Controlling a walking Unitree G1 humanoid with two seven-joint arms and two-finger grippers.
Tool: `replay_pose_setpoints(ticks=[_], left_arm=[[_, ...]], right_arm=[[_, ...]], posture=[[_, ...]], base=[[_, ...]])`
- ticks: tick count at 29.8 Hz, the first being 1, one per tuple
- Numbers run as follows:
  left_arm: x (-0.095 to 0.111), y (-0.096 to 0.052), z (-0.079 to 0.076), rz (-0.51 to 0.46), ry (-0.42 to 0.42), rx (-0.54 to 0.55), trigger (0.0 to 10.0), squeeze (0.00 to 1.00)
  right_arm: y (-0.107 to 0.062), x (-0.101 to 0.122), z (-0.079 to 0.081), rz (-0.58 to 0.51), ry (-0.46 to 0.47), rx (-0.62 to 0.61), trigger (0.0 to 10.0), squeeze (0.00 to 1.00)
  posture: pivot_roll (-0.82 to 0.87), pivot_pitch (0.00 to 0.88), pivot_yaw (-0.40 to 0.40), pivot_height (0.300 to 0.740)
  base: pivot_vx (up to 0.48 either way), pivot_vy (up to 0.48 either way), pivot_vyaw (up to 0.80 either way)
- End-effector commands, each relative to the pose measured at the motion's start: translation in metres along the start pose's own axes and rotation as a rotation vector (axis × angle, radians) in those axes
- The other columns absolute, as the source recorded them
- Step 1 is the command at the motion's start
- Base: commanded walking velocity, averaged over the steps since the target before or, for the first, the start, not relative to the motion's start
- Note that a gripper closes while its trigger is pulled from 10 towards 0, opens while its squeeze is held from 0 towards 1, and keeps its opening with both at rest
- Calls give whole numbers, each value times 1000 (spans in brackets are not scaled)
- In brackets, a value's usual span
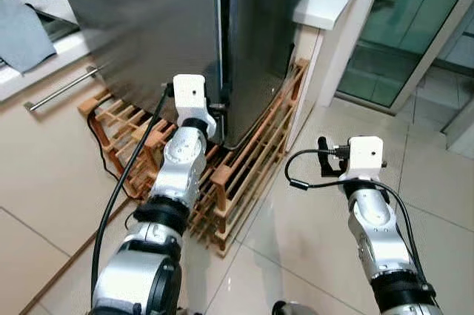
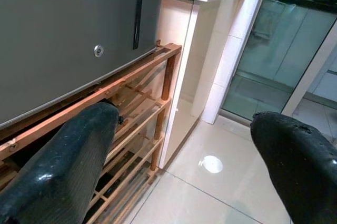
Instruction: Restocking fridge
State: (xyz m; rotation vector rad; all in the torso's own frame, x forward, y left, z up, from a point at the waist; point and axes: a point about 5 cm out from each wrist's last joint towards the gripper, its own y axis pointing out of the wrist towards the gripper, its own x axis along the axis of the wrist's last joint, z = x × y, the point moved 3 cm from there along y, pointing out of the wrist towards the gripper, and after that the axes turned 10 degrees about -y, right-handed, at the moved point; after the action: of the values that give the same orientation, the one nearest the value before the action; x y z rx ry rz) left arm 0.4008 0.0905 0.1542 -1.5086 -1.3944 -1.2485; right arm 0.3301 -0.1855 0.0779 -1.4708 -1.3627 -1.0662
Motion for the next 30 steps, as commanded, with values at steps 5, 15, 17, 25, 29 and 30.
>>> replay_pose_setpoints(ticks=[5, 15, 17, 25, 29, 30], left_arm=[[20, 8, -21, -57, -25, -84, 10000, 0], [23, 6, -42, -25, 6, -197, 10000, 0], [20, 4, -44, 14, 53, -223, 10000, 0], [20, -2, -45, 31, 70, -259, 10000, 0], [16, 0, -43, 37, 83, -227, 10000, 0], [15, 1, -41, 40, 83, -204, 10000, 0]], right_arm=[[-2, 1, -5, -4, -5, -11, 10000, 0], [-3, -2, -3, 4, -6, -4, 10000, 0], [-4, -2, -3, 6, -8, -2, 10000, 0], [-3, -4, -5, 12, -14, 0, 10000, 0], [-2, -4, -3, 12, -13, 6, 10000, 0], [-2, -4, -2, 12, -13, 7, 10000, 0]], posture=[[-151, 0, 3, 740], [-148, 0, 2, 740], [-148, 0, 2, 740], [-139, 0, 0, 740], [-138, 0, -1, 740], [-139, 0, -1, 740]], base=[[0, 0, 0], [0, 0, 0], [0, 0, 0], [0, 0, 0], [0, 0, 0], [0, 0, 0]])
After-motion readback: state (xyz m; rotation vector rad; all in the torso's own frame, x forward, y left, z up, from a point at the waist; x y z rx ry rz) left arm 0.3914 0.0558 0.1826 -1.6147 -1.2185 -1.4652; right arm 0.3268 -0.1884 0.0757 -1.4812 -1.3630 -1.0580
